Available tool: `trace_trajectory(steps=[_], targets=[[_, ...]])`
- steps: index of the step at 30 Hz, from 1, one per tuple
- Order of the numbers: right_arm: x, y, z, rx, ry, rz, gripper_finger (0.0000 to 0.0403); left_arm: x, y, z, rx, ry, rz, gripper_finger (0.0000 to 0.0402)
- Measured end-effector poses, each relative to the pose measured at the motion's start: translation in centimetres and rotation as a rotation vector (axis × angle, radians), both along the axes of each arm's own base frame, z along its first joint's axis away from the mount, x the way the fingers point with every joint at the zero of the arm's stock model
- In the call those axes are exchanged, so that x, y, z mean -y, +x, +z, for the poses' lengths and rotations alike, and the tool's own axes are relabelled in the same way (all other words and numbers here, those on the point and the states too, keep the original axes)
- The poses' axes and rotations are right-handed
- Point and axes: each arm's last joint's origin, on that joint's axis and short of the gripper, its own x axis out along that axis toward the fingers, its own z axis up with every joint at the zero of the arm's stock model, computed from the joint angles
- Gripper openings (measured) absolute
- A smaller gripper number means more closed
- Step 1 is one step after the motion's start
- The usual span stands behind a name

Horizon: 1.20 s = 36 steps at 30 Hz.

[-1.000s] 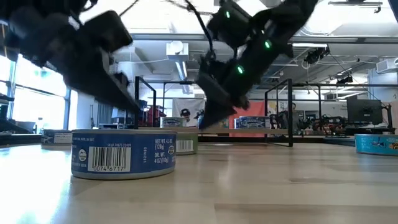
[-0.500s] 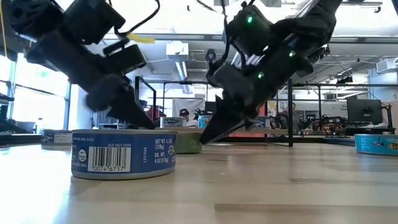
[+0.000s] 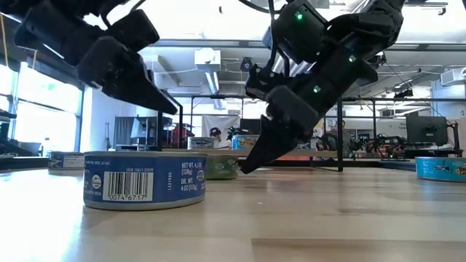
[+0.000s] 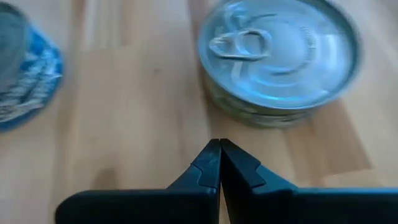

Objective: Stack canned seafood by type on shelf
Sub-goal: Put the green tuna can aligned with the other green tuna can on the shelf

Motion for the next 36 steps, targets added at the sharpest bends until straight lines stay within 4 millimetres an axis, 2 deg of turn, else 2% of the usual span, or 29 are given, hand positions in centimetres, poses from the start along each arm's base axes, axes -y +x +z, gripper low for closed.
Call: trace_trajectory(steps=[6,13,20,24,28,32,36], targets=[[0.2,0.2,0.2,0.032,-0.047,-0.06,0.0,0.3,1.5,-2.2,0.002,-0.019,-0.038,0.0102],[0.2,0.3,0.3,0.051,-0.044,-0.06,0.0,-0.2,2.9,-4.5,0.003,0.079,-0.089,0.0135],[0.3,0.3,0.4,0.061,-0.049,-0.093,0.0,-0.8,3.2,-5.9,-0.052,0.118,-0.103,0.0144],[-1.1,0.4,1.1,0.112,-0.088,-0.017,0.0,-0.7,3.3,-6.2,-0.062,0.131,-0.141,0.0116],[-2.7,-0.1,4.0,0.216,-0.204,0.005,0.0,-0.7,3.4,-6.2,-0.055,0.113,-0.138,0.0067],[-3.4,-1.3,5.8,0.214,-0.296,-0.006,0.0,-0.7,3.4,-6.1,-0.039,0.097,-0.131,0.0011],[-3.6,-2.3,7.3,0.2,-0.292,-0.006,0.0007,-0.7,3.5,-5.9,-0.006,0.086,-0.123,0.0006]])
